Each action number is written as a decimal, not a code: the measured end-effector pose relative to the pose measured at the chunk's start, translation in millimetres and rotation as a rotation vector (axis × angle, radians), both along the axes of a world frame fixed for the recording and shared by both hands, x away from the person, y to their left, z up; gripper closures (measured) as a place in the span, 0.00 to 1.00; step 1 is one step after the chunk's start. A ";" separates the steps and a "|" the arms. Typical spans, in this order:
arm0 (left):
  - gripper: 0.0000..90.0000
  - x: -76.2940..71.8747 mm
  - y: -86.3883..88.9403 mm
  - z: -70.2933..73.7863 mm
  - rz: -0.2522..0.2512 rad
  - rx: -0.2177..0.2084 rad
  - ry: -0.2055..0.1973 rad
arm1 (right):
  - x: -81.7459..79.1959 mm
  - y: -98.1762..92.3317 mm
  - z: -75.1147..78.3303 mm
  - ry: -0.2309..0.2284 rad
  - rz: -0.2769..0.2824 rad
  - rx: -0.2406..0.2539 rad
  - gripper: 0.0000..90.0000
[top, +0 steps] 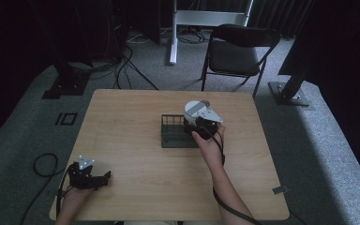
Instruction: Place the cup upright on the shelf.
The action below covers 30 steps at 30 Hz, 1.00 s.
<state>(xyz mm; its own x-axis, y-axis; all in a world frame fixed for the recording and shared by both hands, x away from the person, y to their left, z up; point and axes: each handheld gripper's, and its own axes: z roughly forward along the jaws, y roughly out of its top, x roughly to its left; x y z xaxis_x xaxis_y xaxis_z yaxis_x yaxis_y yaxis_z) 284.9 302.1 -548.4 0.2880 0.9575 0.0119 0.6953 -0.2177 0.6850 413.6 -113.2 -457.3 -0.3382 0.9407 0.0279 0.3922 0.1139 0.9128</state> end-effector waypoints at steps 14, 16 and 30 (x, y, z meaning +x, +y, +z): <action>0.00 0.0 0.0 0.0 0.000 0.000 0.000 | 3.4 8.3 -14.0 0.048 -0.031 -0.031 0.20; 0.00 0.0 0.0 0.0 0.000 0.000 0.000 | 4.1 9.0 -15.4 0.055 -0.034 -0.033 0.20; 0.00 -0.5 0.2 0.1 -0.002 0.001 0.001 | -1.6 13.5 -20.6 0.033 -0.041 -0.060 0.20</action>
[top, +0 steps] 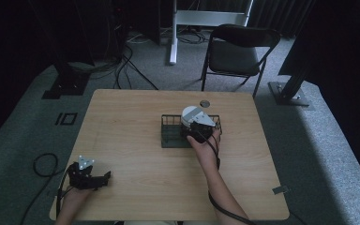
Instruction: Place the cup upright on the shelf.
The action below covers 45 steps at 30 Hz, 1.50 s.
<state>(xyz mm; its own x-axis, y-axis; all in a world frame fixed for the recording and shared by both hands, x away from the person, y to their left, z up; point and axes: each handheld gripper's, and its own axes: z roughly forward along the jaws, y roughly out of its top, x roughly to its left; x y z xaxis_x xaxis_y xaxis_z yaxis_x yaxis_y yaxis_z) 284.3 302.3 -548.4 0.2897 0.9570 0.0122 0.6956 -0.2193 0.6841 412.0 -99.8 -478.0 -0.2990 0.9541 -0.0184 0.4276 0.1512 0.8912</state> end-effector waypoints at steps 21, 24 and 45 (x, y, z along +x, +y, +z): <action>0.00 0.0 0.0 0.0 0.001 -0.001 0.000 | -8.8 -8.6 2.1 -0.008 0.045 0.053 0.13; 0.00 0.0 0.0 0.0 0.000 0.000 0.000 | -11.4 -9.5 1.7 -0.009 0.050 0.059 0.13; 0.00 0.0 0.0 0.0 0.000 0.000 0.000 | -37.1 -22.9 5.5 -0.046 0.079 0.062 0.13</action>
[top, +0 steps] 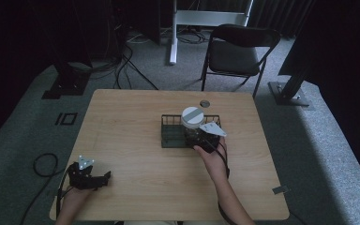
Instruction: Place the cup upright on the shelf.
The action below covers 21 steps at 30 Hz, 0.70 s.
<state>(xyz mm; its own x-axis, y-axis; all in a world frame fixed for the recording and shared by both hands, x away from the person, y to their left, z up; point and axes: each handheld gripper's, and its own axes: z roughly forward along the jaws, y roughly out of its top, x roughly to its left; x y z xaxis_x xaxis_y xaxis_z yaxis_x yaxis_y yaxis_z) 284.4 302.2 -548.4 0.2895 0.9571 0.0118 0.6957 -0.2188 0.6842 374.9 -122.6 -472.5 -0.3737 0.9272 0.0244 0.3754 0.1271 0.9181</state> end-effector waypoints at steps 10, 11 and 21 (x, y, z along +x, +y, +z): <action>0.00 0.0 0.0 0.0 0.000 0.000 0.000 | -14.1 -8.2 -1.1 -0.009 0.015 -0.022 0.14; 0.00 0.0 0.0 0.0 0.000 0.000 0.000 | -15.0 -9.4 -1.6 -0.008 0.017 -0.021 0.14; 0.00 0.0 0.0 0.0 0.000 0.000 0.000 | -29.5 -24.2 -6.9 0.000 0.019 -0.005 0.14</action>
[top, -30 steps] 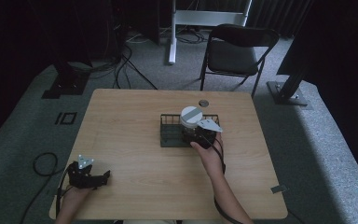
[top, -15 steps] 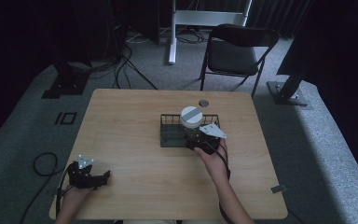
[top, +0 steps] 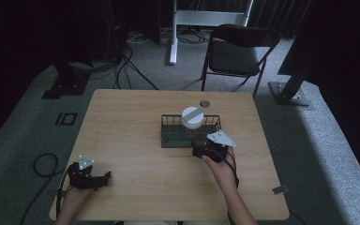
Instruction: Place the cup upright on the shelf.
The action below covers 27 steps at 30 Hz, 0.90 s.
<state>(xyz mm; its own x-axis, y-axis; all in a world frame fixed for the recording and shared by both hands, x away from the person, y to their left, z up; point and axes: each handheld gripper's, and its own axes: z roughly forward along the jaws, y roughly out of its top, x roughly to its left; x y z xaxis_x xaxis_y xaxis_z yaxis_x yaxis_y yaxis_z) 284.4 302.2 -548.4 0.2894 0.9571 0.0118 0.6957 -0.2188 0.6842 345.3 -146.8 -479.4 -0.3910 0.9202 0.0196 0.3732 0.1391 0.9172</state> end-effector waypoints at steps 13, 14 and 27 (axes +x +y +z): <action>0.00 0.0 0.0 0.0 0.000 0.000 0.000 | -6.8 -19.9 -16.0 0.025 -0.039 -0.010 0.14; 0.00 0.0 0.0 0.0 0.000 0.000 0.000 | -7.2 -22.3 -18.8 0.030 -0.040 -0.013 0.14; 0.00 0.0 0.0 0.0 0.000 0.000 0.000 | -8.4 -42.6 -44.0 0.088 -0.067 -0.037 0.14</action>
